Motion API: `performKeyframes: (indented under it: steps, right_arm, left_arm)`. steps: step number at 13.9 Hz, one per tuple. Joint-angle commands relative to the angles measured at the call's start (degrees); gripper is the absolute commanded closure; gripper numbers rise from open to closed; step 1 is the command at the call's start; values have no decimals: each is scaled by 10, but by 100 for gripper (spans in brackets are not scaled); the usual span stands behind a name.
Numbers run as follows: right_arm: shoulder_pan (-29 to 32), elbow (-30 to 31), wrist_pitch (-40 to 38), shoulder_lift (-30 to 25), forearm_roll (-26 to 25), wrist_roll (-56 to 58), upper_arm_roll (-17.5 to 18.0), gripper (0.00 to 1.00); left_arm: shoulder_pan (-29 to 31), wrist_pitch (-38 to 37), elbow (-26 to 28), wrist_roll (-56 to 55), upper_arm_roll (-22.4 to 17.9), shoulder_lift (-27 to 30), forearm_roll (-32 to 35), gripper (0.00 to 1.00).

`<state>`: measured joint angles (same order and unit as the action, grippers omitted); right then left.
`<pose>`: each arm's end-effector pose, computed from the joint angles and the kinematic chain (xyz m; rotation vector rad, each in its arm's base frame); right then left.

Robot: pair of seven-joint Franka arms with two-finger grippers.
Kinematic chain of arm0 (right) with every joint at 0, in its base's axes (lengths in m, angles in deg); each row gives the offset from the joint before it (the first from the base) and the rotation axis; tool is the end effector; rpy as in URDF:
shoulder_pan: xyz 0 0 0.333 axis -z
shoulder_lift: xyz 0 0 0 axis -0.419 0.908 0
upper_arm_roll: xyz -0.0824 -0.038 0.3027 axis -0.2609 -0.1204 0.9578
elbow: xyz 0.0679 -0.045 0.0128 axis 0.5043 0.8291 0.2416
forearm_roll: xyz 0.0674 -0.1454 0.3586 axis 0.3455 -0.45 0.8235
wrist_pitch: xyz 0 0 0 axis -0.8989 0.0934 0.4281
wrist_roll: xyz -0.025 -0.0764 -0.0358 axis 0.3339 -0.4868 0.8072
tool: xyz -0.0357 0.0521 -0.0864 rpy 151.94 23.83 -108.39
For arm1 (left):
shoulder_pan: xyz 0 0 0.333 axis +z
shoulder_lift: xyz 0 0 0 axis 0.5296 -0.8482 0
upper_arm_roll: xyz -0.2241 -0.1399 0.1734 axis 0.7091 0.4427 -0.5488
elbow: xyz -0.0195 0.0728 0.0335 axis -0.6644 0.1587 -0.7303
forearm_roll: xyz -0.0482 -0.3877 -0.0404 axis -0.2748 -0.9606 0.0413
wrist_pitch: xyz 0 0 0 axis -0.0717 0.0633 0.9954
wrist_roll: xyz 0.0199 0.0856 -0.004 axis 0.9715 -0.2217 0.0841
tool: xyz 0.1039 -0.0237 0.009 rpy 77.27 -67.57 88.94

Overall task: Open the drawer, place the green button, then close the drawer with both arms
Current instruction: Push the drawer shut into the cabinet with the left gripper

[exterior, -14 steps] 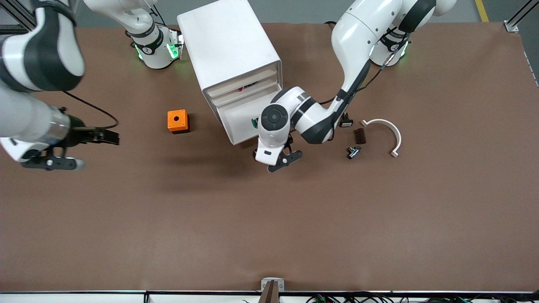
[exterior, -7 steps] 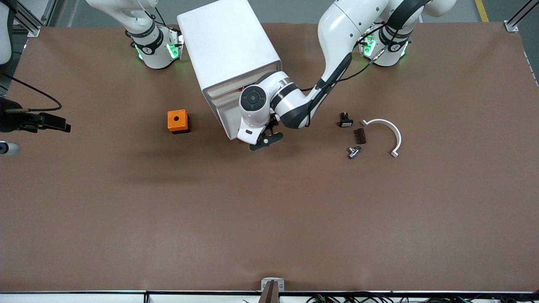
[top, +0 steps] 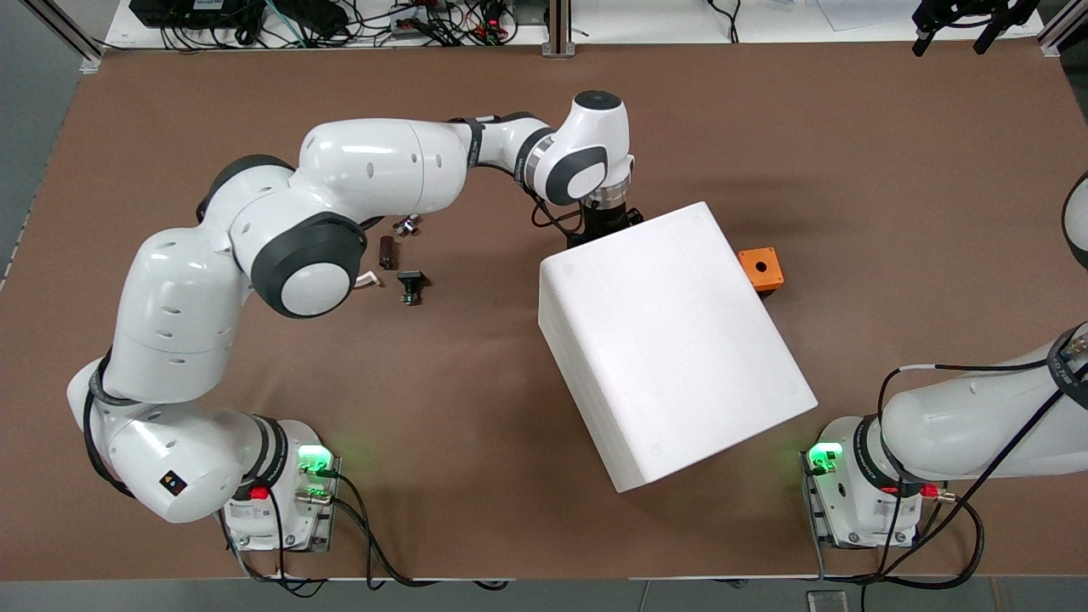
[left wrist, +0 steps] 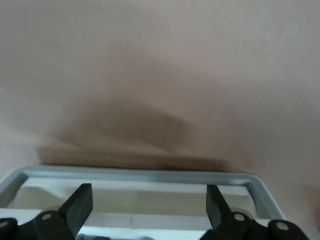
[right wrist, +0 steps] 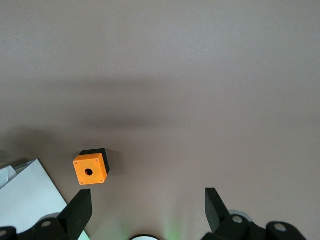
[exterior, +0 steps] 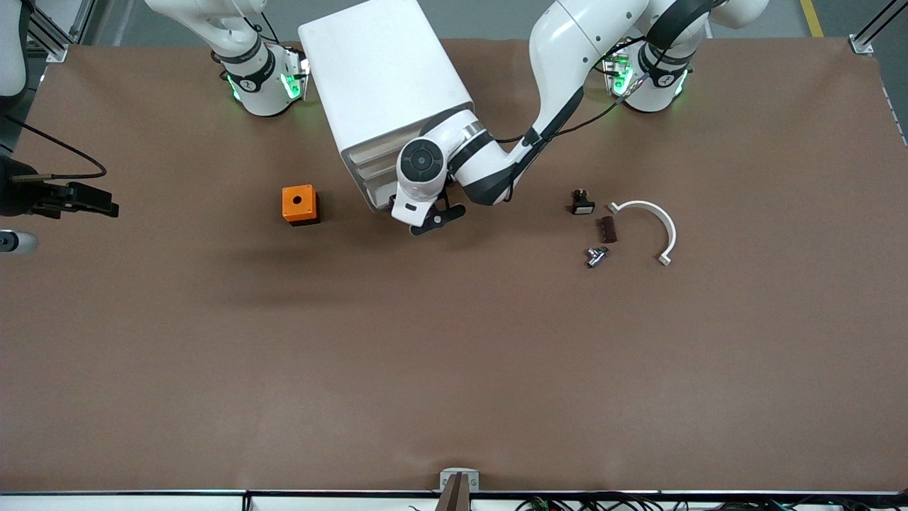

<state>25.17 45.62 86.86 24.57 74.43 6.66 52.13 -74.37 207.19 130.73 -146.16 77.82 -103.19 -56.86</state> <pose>0.5797 -0.0517 0.5651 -3.1189 -0.0234 0.2771 0.3954 -0.6008 0.2277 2.9723 0.6722 -0.5498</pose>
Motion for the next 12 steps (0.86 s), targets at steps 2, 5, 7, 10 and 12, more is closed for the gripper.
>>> performKeyframes:
  steps: [2, 5, 7, 10, 12]
  right_arm:
    - [-1, 4, 5, -7, -12, -3, 3, 0]
    - [-2, -5, 4, -5, -11, -2, 3, 0]
    - [0, -44, -8, -1, -11, -3, 2, 0]
    - [1, -51, -14, -1, -8, -2, 2, 0]
    - [8, -51, -17, -1, -1, 0, -1, 0]
  left_arm:
    - [6, 8, 21, 6, 8, 7, -68, 0]
    - [11, 9, 35, 7, 7, 6, -113, 0]
    - [12, 9, 41, 6, 6, 6, -115, 0]
    - [28, 9, 41, 8, 6, 13, -106, 0]
    - [39, 9, 36, 8, 0, 20, -86, 0]
